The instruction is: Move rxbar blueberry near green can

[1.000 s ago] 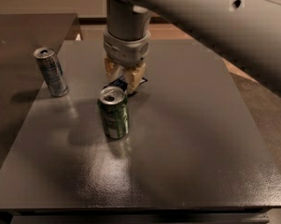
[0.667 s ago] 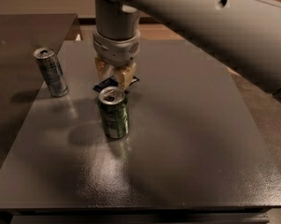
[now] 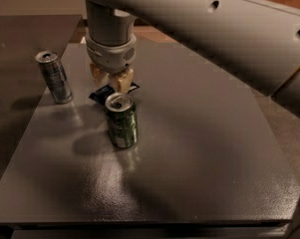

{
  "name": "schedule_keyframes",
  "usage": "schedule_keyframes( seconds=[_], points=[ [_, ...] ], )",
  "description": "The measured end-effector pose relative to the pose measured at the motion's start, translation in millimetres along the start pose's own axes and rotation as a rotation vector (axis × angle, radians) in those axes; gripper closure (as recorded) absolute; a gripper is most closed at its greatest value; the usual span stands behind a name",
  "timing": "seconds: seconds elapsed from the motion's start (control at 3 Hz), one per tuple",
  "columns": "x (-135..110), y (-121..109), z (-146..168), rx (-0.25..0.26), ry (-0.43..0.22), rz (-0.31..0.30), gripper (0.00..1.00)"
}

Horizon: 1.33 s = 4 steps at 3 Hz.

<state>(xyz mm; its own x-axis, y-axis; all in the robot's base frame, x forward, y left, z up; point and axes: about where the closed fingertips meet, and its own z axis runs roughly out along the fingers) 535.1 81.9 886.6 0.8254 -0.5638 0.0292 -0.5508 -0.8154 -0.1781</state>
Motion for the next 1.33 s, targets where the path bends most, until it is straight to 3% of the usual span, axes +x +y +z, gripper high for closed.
schedule_keyframes(
  seconds=[0.33,1.33],
  points=[
    [-1.4,5.3,10.6,-0.049,0.024,-0.024,0.82],
    [-0.3,7.7,16.4,-0.046,0.015,-0.020,0.13]
  ],
)
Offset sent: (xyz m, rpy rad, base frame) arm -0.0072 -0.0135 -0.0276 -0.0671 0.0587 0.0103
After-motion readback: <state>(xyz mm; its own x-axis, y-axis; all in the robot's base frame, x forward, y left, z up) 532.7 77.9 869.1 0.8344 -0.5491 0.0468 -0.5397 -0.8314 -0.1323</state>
